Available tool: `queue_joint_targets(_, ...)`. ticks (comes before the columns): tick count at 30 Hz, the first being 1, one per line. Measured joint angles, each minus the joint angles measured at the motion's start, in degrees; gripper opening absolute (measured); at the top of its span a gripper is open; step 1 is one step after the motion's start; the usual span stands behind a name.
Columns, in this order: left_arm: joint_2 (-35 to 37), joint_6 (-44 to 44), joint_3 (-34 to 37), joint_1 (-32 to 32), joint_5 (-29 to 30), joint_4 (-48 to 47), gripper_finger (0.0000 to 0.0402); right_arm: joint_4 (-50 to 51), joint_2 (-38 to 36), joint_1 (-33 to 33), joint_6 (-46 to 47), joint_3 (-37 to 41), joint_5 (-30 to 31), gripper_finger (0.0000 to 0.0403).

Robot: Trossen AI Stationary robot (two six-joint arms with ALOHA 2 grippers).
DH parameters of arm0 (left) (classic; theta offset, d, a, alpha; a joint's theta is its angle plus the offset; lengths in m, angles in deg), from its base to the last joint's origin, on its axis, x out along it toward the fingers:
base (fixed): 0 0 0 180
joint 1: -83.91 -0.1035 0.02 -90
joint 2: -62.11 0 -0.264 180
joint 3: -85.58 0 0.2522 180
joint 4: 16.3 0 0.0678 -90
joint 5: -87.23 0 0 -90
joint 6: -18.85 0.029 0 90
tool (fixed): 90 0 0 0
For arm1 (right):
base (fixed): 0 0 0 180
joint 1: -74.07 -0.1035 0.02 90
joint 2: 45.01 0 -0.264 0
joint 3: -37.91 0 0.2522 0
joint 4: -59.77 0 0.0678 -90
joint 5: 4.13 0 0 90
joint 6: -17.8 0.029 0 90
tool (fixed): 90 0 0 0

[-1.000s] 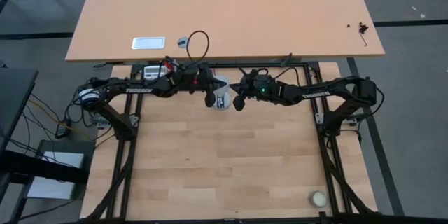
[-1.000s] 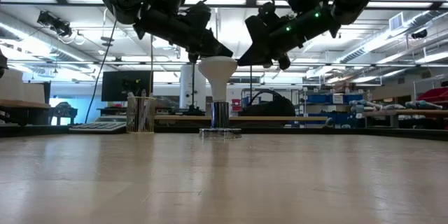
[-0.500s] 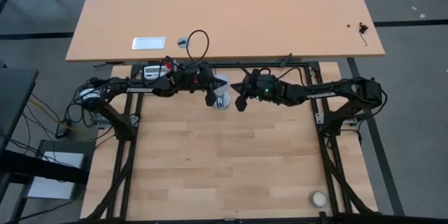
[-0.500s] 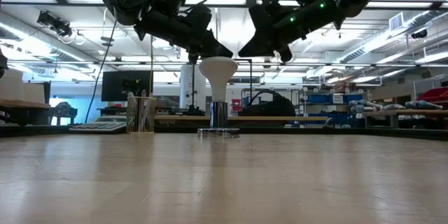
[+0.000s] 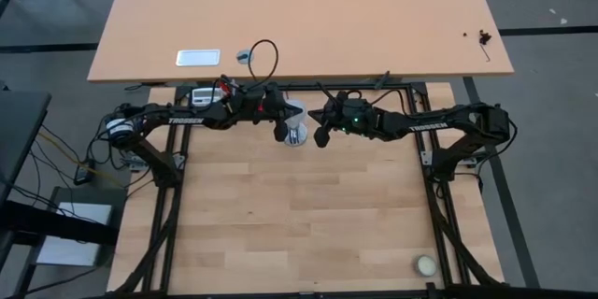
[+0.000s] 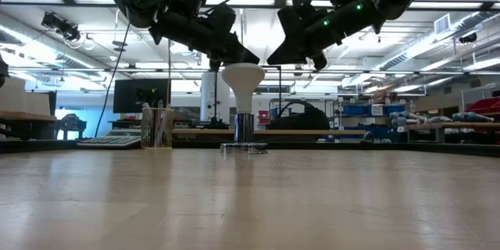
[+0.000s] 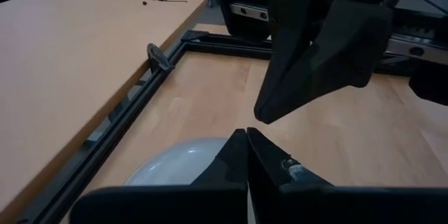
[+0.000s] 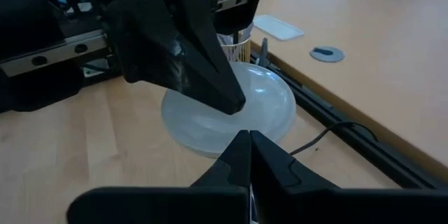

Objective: Screw lightbulb
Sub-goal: Insert the white lightbulb on the silver lamp

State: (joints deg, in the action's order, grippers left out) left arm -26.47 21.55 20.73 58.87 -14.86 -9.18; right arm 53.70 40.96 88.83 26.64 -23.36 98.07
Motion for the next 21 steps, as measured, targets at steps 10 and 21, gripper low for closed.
queue_joint_targets(10, 0.02, -0.2, 0.0, 0.0, -0.09, 0.44, 0.0, 0.04, 0.0, 0.04, -0.44, 0.0, 0.15, 0.0011)
queue_joint_targets(21, 0.09, -1.33, 0.0, 0.01, -1.57, 1.92, 0.0, -0.02, 0.0, 0.04, -0.49, 0.0, 0.15, 0.0011)
